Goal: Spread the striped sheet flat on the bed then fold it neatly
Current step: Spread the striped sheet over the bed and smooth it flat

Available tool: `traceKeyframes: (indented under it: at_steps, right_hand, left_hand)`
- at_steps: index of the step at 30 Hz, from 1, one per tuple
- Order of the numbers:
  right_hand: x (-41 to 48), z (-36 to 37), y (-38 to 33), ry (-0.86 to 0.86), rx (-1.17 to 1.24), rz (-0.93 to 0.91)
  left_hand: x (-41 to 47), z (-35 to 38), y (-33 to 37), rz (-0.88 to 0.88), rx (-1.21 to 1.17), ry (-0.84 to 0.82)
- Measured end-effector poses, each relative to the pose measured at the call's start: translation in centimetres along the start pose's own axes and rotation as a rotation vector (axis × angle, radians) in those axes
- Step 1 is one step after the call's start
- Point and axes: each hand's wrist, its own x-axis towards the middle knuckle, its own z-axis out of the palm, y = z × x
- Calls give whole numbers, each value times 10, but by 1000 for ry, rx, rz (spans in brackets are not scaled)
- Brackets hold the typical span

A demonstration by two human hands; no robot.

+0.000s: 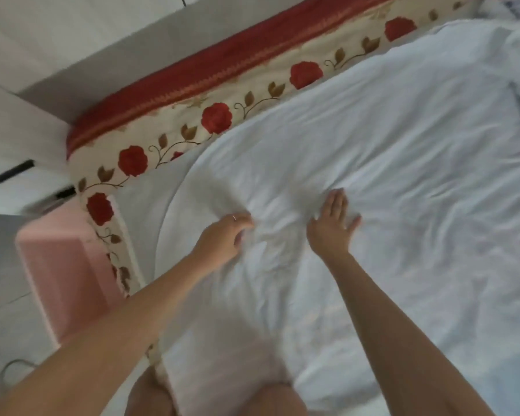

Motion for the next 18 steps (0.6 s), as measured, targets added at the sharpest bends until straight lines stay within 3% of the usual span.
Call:
traceKeyframes:
  at_steps: [3, 6, 8, 11, 14, 16, 18]
  right_hand:
    - [-36, 37, -93, -172, -19, -43]
    - [-77, 75, -150, -309, -149, -169]
    - [-99, 94, -171, -328, -266, -151]
    - [-111, 106, -182, -319, -288, -70]
    - [-111, 104, -189, -342, -283, -14]
    - [-110, 102, -194, -349, -294, 17]
    - [-108, 100, -196, -356, -290, 37]
  left_hand:
    - [-4, -41, -52, -194, 143, 286]
    - [-23, -69, -124, -541, 139, 129]
    - [-37, -81, -167, -640, -78, 29]
    - [-41, -85, -197, -639, -261, 66]
    - [-23, -87, -189, -524, -177, 137]
    - [-14, -89, -175, -371, -128, 39]
    - [-8, -83, -163, -354, -69, -26]
